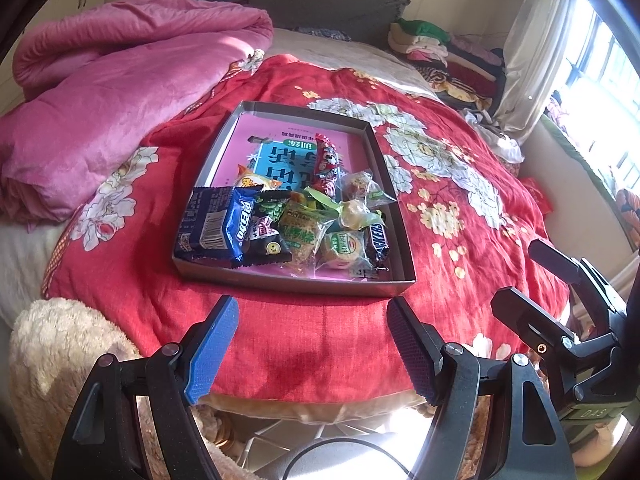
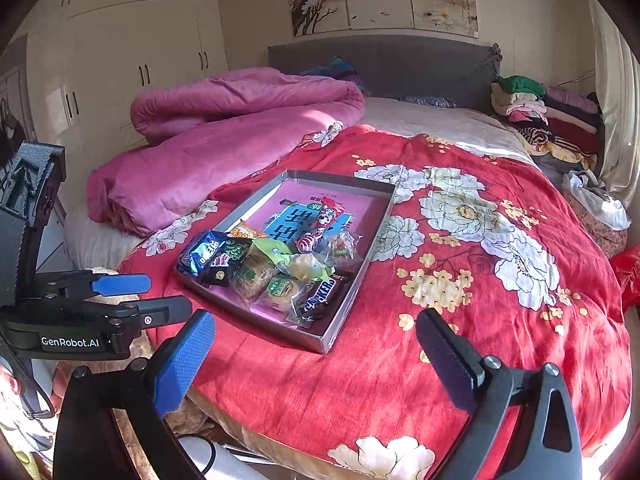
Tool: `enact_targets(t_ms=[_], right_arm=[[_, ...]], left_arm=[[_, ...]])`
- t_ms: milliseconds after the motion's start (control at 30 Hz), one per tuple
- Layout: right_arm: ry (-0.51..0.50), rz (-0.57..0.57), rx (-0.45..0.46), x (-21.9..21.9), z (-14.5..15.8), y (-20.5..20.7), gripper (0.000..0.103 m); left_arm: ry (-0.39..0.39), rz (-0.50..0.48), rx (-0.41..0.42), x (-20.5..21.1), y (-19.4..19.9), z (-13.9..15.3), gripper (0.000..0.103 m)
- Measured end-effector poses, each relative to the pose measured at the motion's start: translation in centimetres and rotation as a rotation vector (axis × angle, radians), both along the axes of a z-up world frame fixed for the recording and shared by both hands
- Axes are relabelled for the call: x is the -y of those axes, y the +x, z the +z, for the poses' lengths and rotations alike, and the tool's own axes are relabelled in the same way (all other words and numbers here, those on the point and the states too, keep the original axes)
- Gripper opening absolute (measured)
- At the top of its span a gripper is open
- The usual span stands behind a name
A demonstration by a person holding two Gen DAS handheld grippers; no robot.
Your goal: Organize snacks
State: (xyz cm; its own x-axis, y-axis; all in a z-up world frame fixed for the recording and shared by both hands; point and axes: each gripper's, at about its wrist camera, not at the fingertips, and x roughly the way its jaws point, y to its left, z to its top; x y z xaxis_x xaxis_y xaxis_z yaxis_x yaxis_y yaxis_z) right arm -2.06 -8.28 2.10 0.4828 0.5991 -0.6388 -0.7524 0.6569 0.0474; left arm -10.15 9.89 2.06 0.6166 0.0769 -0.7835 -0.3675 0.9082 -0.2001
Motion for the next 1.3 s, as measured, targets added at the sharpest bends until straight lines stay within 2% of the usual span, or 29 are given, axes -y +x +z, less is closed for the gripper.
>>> enact_targets(t_ms=[1300], right_arm=[[-0.004,-0.001,0.004,-0.1,0.08,-0.1,0.102]], left_arm=[[0.017,0.004,-0.014,-0.18,0.07,0.07,0.078]])
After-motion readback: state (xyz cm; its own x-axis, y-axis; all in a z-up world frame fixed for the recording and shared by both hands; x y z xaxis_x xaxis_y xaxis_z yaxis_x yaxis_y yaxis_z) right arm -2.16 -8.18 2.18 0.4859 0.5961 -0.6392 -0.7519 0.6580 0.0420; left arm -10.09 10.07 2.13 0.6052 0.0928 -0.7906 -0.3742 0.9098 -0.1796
